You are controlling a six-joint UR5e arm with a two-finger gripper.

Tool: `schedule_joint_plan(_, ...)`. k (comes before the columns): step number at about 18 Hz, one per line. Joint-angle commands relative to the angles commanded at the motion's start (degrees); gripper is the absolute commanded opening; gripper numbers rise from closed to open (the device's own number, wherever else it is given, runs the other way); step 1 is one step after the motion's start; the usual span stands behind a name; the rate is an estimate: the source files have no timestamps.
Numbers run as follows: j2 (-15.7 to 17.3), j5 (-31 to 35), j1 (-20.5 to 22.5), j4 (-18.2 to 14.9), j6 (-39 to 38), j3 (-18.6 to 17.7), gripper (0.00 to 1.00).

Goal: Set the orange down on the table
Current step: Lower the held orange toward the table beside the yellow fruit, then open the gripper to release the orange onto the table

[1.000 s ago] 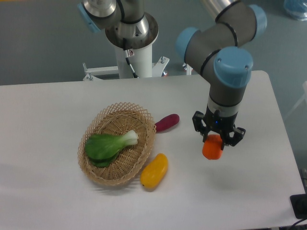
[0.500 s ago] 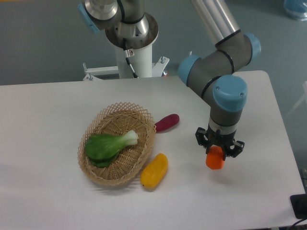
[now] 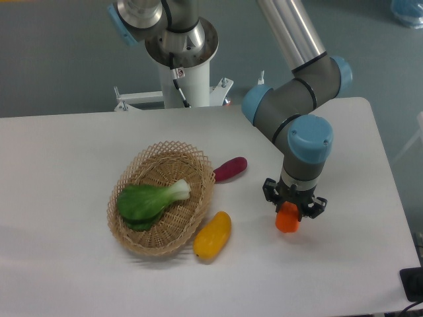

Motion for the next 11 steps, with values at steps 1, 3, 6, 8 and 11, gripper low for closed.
schedule_joint_plan(1, 0.00, 0.00, 0.00, 0.00, 0.00, 0.00, 0.45)
schedule_joint_plan(3, 0.00, 0.00, 0.00, 0.26, 0.17, 0.00, 0.49)
schedule_joint_plan(6, 0.00, 0.00, 0.00, 0.26, 0.26, 0.00, 0.53)
schedule_joint_plan(8, 0.00, 0.00, 0.00, 0.35, 0.26, -0.09, 0.53)
schedule_joint_plan(11, 0.00, 0.00, 0.00, 0.35, 0.26, -0.09, 0.53)
